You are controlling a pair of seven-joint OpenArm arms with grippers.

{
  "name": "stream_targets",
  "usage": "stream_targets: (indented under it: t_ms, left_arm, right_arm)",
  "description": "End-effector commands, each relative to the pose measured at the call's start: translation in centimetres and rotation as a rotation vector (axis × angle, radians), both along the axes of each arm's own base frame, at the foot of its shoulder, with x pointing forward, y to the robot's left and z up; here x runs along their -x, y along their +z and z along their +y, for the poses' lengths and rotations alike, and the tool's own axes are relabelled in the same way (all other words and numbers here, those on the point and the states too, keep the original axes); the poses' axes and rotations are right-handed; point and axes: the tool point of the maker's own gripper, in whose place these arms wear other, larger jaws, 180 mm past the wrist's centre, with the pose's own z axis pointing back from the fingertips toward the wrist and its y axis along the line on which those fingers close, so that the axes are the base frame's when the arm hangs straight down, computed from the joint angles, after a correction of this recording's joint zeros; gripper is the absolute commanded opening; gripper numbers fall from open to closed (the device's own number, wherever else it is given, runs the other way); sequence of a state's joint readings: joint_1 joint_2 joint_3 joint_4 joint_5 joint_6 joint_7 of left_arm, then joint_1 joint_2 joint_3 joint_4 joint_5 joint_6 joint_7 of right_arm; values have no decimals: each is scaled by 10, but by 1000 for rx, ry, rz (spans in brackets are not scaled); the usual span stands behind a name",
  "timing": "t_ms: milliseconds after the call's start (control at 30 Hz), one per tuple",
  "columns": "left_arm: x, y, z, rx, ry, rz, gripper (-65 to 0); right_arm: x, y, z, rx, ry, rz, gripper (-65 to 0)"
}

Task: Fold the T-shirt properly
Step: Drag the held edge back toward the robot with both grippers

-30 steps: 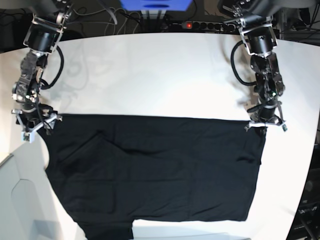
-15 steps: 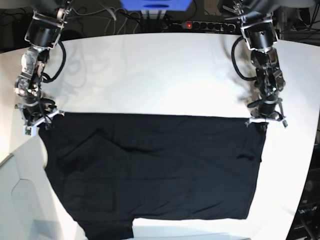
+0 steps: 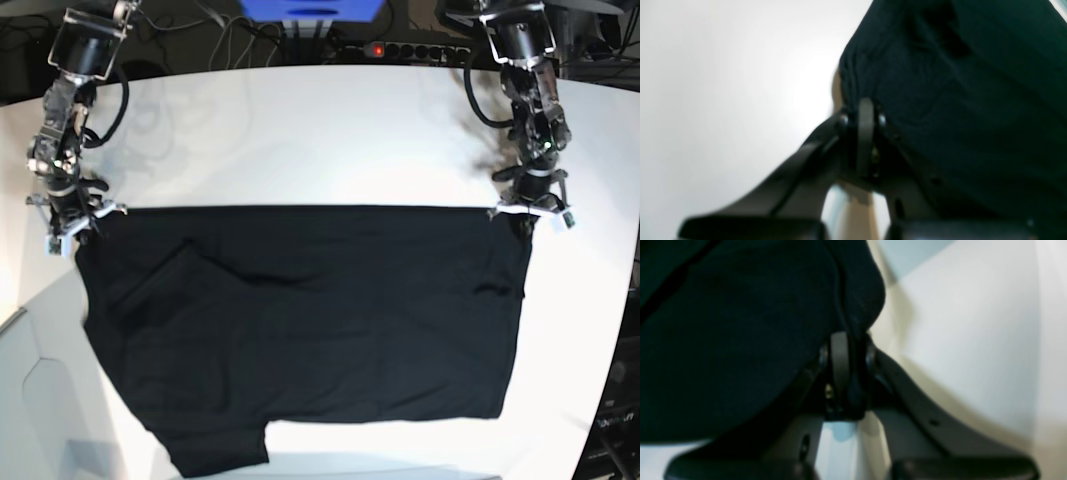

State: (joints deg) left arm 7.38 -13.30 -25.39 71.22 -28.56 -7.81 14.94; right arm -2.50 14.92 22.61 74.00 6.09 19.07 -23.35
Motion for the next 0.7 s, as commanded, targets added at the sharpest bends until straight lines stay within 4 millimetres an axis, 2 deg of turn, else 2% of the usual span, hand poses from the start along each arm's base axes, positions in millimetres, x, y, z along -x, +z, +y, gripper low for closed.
stream_targets:
  t_ms: [0, 100, 233, 333, 467, 567, 667]
  left_arm:
    - [11, -3, 3, -15, -1, 33, -650]
    - [31, 1, -1, -40, -23, 42, -650]
    - [64, 8, 5, -25, 28, 34, -650]
    - [98, 6, 22, 6, 119, 46, -650]
    - [133, -8, 28, 32, 161, 103, -650]
    - [146, -13, 30, 31, 164, 133, -650]
    - [153, -10, 35, 19, 177, 137, -650]
  right_arm:
    - [17, -7, -7, 38, 3, 79, -650]
    - [32, 1, -3, 69, 28, 75, -650]
    - [54, 3, 1, 95, 53, 90, -650]
    - [71, 1, 2, 107, 65, 117, -650]
    - [93, 0, 6, 123, 86, 144, -650]
    - [109, -2, 18, 112, 94, 160, -650]
    - [130, 0, 19, 108, 73, 175, -650]
